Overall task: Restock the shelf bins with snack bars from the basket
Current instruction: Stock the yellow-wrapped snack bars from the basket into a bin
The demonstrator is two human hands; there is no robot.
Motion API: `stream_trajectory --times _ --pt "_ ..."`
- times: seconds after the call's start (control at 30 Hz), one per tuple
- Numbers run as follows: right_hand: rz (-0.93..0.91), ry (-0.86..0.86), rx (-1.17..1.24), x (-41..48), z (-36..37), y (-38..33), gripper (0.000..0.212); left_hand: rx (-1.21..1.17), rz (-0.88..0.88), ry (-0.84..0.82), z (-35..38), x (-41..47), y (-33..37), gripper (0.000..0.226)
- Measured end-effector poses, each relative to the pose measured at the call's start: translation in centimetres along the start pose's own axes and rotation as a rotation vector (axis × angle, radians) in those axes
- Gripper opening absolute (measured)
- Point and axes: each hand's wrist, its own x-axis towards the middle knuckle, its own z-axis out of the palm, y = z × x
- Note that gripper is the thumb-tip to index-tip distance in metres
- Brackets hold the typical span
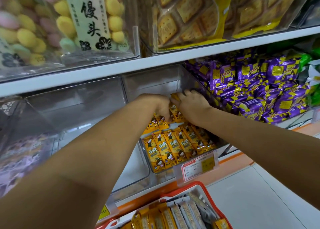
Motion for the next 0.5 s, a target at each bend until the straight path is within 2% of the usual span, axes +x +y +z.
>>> stream_trajectory --times 0.13,0.27,0.5 --pt "-0.033 -0.030 -0.108 0.1 0.2 0.1 0.042 0.068 -0.008 -0.031 0.3 0.0 -0.2 0.086" --pt "-0.022 -0.017 -0.112 0.0 -0.2 -0.2 0.043 0.200 -0.033 -0.090 0.6 -0.3 0.2 0.086" --pt "-0.025 0.096 0.149 -4.4 -1.7 0.9 0.039 0.300 -0.082 -0.041 0.5 -1.0 0.5 0.072"
